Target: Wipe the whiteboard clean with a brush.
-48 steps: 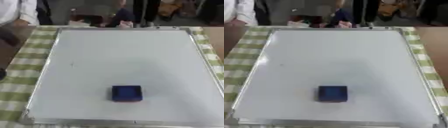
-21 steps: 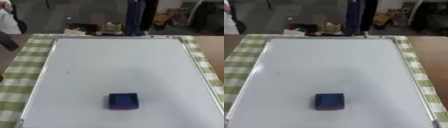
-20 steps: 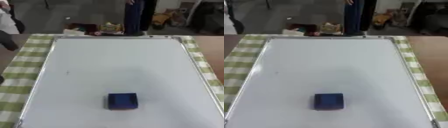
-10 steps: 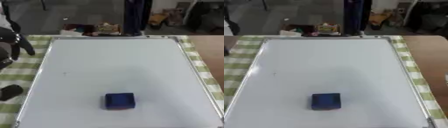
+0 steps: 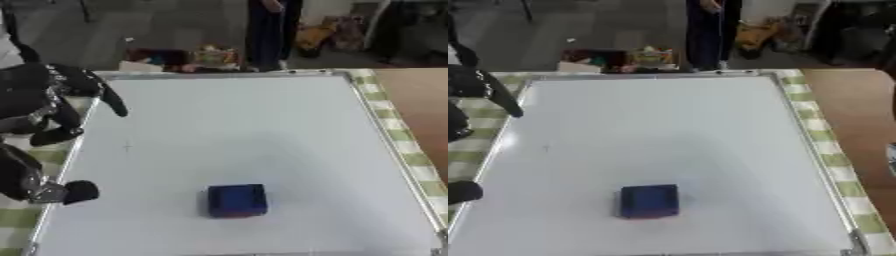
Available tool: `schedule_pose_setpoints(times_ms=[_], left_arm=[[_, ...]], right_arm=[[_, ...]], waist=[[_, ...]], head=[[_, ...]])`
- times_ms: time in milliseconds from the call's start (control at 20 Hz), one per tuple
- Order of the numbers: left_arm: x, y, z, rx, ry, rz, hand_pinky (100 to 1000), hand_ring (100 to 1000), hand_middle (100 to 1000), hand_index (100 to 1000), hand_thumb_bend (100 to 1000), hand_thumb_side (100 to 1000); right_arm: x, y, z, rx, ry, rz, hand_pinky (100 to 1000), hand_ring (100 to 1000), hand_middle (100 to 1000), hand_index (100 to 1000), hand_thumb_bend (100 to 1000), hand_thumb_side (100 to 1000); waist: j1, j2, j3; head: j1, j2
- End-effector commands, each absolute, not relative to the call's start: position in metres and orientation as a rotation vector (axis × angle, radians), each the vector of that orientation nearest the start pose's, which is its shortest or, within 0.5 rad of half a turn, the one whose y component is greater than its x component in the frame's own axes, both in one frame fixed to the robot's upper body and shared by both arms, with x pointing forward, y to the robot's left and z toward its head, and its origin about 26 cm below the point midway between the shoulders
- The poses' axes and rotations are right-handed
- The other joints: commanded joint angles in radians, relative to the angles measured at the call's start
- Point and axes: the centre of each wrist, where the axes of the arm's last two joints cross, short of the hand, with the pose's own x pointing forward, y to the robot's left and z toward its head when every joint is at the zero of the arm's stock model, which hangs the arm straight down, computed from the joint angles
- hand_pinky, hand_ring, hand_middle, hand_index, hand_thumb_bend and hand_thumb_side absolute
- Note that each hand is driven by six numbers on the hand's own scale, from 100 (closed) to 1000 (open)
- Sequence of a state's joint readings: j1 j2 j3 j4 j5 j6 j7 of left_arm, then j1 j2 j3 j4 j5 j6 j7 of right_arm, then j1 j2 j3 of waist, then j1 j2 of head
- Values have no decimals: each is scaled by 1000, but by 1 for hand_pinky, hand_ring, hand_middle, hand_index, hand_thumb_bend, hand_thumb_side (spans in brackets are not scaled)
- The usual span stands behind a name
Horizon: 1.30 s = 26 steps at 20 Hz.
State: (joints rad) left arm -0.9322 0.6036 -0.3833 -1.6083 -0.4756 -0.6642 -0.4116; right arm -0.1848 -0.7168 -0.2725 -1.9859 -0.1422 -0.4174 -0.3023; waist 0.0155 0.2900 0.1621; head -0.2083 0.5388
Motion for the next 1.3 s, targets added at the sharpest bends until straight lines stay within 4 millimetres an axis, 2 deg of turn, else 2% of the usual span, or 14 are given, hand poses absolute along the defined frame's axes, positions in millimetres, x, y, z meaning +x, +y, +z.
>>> schedule_pose_setpoints(times_ms=[50,200,500,700,950,1300], left_arm=[[389,183,307,-529,2152,2109,756,751,699,100,543,821],[399,170,297,-523,2153,2174,790,780,711,100,584,848],[417,142,282,-488,2165,2250,824,807,721,126,610,861],[427,125,265,-442,2210,2278,829,796,705,128,604,858],[432,108,242,-378,2256,2323,831,788,683,127,600,849],[435,92,229,-371,2235,2356,830,793,640,121,591,836]], right_arm=[[268,-378,263,765,3389,-326,710,605,500,288,157,996],[268,-378,262,770,3395,-327,710,604,499,287,156,993],[267,-379,261,778,3403,-323,710,604,498,288,151,989],[267,-379,261,783,3410,-309,710,603,498,289,149,988],[267,-379,260,780,3420,-305,710,603,497,288,148,986],[267,-379,259,771,3431,-315,711,600,495,287,148,985]], waist=[[1,-24,2],[4,-26,3],[9,-32,8],[12,-37,13],[14,-44,16],[17,-48,15]], head=[[-5,7],[-10,10],[-21,19],[-33,42],[-46,63],[-45,65]])
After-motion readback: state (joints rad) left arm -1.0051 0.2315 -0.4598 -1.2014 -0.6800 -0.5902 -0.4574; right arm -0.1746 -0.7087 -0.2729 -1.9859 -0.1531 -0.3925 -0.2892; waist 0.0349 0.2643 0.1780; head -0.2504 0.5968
